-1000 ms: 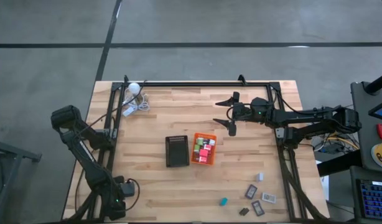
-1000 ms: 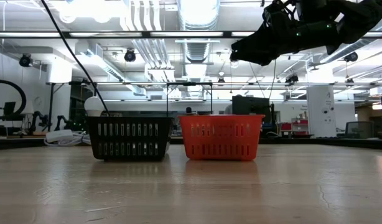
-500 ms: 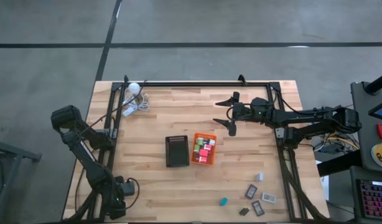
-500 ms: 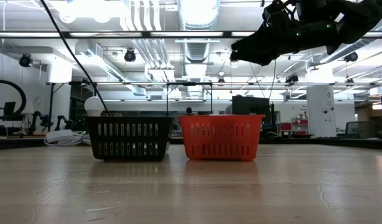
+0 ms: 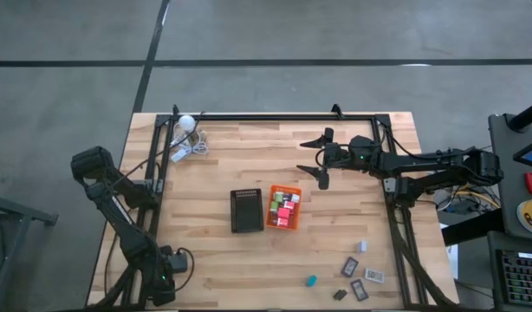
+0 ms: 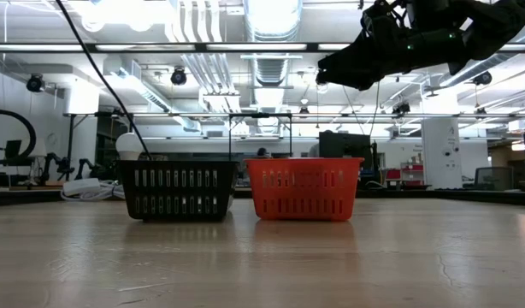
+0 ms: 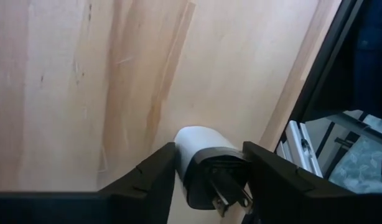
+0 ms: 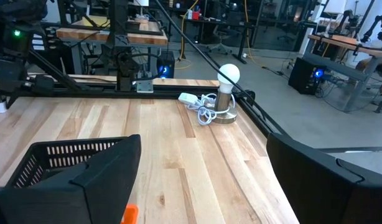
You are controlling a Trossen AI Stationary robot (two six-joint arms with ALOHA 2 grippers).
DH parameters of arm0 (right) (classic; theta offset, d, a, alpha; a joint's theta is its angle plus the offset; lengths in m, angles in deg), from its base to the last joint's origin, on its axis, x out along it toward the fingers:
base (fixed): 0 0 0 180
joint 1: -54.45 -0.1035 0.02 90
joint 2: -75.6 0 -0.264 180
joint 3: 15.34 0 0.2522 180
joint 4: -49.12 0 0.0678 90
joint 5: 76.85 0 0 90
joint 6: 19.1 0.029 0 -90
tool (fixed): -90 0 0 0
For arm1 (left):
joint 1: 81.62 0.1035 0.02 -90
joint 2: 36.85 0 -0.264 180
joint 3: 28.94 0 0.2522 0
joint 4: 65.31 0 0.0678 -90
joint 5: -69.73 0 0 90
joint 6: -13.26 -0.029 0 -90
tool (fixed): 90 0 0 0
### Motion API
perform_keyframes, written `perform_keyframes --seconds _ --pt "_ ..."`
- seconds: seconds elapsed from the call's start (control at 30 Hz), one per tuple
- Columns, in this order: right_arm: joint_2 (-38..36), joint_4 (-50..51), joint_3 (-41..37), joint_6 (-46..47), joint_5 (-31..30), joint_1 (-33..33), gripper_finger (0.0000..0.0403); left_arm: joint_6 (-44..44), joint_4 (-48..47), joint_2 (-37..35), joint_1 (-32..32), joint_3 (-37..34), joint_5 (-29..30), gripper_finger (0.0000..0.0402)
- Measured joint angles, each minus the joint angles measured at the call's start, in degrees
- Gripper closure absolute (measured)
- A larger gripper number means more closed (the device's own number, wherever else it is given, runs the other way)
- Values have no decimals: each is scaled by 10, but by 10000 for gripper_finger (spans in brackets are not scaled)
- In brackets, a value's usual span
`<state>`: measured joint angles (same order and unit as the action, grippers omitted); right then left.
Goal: Pick & Place Office items
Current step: Put the white charger adapter into the orange bin
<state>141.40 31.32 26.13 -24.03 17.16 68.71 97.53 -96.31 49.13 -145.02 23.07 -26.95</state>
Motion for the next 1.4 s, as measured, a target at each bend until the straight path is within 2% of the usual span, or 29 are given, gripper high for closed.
perform_keyframes --seconds 0.2,0.87,1.1,1.4 --pt "0 0 0 0 0 0 56 0 1 -1 0 1 0 244" --pt "0 0 0 0 0 0 54 0 -6 1 2 16 0 246" --pt "0 0 0 0 0 1 58 -5 -22 1 9 43 1 246" --pt "0 0 0 0 0 0 57 -69 -67 -8 30 104 11 246"
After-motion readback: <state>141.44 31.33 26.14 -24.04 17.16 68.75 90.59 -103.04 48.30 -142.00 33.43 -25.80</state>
